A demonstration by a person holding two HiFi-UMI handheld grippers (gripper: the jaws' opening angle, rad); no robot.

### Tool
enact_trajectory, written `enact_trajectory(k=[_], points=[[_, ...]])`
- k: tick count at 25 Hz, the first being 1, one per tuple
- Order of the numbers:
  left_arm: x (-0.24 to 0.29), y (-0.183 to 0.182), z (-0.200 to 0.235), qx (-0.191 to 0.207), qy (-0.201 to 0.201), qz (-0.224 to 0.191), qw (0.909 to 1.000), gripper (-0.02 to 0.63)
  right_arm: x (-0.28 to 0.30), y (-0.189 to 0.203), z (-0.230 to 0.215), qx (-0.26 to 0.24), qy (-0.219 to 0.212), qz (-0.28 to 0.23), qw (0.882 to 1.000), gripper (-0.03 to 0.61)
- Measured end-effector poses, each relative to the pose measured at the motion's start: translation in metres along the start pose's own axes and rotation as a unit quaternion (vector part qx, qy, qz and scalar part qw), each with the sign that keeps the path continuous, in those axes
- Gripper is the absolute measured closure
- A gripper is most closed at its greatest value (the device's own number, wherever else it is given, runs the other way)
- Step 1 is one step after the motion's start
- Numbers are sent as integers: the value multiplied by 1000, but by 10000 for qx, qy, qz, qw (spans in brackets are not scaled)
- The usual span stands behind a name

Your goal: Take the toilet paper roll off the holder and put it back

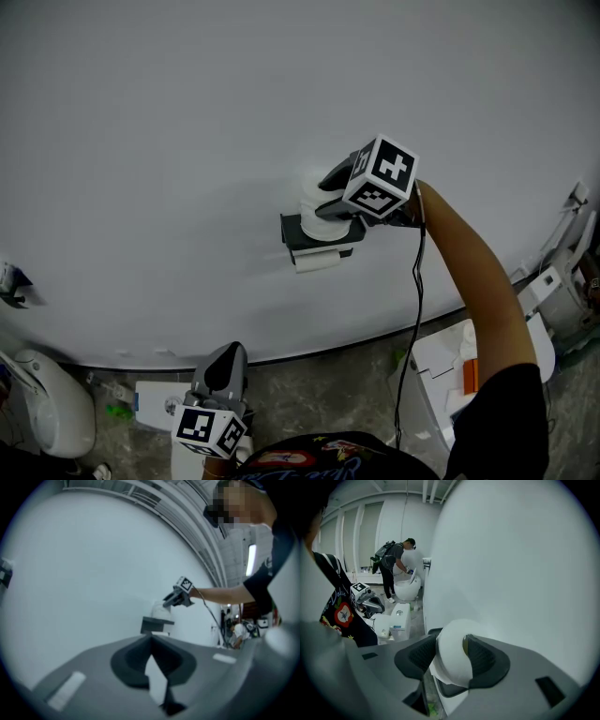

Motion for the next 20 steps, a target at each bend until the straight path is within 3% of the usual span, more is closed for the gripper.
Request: enact_trajectory(k=[6,12,15,17,20], points=[[4,-2,-3,-30,57,37,10000,615,6,-5,-2,146,-127,410,9990,387],[3,2,-7,-57,131,52,9999,615,2,-2,2,89,115,201,9997,387],[2,2,-10,-39,177,80,9998,615,-7,5,8,86,388,-189,9990,387],[2,2,-13,-22,208,99,9997,615,-15,13,11,205,614,-719,9953,388],[1,3,-17,-4,281,100,9996,615,-30,29,16,578,914,-1680,9798,388]])
Point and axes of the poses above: the fingertips, and each gripper's own axes: x forward along the fingers, z to its left, y out of its underside, the point moved 5 cm from there along -x, backward along the fingers, and after that the axes turned 15 degrees about -y, right-handed, at the moved point
